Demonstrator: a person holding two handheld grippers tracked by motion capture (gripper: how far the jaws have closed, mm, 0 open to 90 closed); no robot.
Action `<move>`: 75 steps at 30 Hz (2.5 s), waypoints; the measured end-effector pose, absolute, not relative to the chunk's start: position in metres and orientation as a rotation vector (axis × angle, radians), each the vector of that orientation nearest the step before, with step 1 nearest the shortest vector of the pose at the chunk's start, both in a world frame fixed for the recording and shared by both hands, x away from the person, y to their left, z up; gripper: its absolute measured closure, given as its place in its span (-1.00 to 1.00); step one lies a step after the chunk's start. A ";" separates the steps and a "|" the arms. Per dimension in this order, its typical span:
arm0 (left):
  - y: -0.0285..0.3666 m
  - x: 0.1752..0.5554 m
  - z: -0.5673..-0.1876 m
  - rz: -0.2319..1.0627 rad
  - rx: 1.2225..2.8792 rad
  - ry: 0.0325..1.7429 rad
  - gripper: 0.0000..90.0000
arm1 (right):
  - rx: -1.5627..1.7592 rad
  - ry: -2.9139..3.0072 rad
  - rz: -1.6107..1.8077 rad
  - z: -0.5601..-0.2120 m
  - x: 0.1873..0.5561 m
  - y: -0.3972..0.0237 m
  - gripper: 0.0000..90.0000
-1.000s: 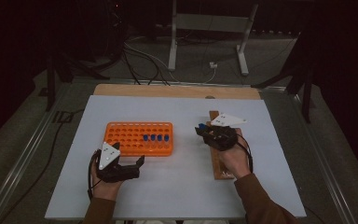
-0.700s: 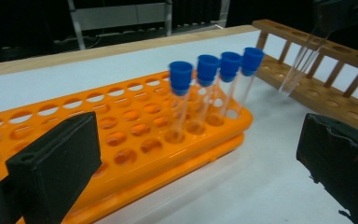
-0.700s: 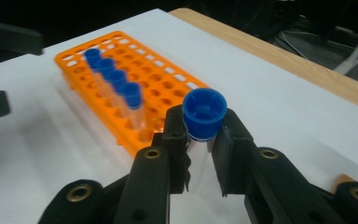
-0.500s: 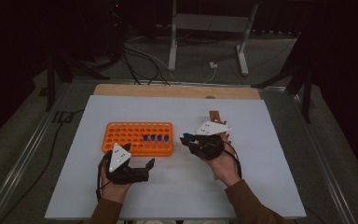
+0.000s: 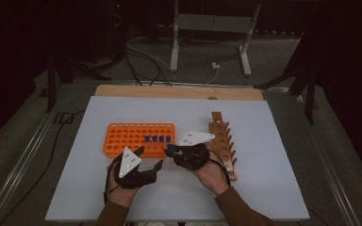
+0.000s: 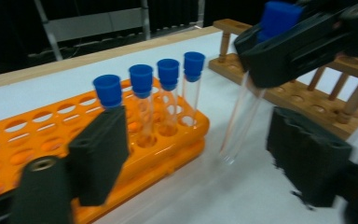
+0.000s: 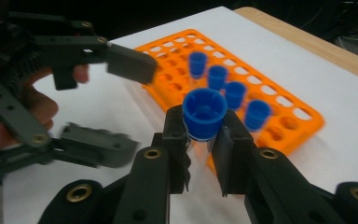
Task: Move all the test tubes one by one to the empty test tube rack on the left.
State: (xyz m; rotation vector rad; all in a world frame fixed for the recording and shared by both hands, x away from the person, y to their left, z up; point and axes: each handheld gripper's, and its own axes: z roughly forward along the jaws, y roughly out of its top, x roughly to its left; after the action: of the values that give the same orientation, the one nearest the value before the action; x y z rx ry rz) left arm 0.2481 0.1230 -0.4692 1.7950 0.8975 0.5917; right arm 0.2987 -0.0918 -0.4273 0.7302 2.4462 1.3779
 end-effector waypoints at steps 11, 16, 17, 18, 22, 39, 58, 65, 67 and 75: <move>0.117 0.249 -0.471 0.540 1.842 0.834 0.41 | 0.704 2.475 1.404 -0.427 0.294 -0.076 0.68; 0.116 0.248 -0.472 0.533 1.857 0.810 0.59 | 0.706 2.483 1.414 -0.427 0.294 -0.074 0.68; 0.116 0.248 -0.472 0.535 1.862 0.806 0.61 | 0.706 2.485 1.416 -0.427 0.294 -0.073 0.68; 0.115 0.248 -0.472 0.535 1.864 0.805 0.65 | 0.704 2.485 1.417 -0.427 0.294 -0.073 0.68; 0.115 0.248 -0.472 0.537 1.872 0.794 0.73 | 0.704 2.489 1.415 -0.427 0.294 -0.072 0.68; 0.129 0.255 -0.473 0.544 1.828 0.866 0.74 | 0.774 2.418 1.408 -0.428 0.299 -0.091 -0.30; 0.151 0.259 -0.469 0.613 1.749 0.954 0.74 | 0.880 2.346 1.314 -0.434 0.304 -0.118 -1.00; 0.161 0.265 -0.468 0.672 1.718 1.009 0.74 | 0.882 2.333 1.325 -0.433 0.303 -0.129 -1.00; 0.163 0.267 -0.469 0.682 1.711 1.017 0.74 | 0.877 2.325 1.326 -0.433 0.303 -0.130 -1.00; 0.159 0.281 -0.472 0.683 1.700 1.035 0.74 | 0.892 2.312 1.339 -0.433 0.303 -0.137 -1.00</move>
State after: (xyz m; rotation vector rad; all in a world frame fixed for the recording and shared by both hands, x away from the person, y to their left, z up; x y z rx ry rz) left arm 0.2806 0.1591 -0.4724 1.7002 1.0351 0.6829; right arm 0.3029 -0.1368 -0.4327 0.8917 2.3124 1.3390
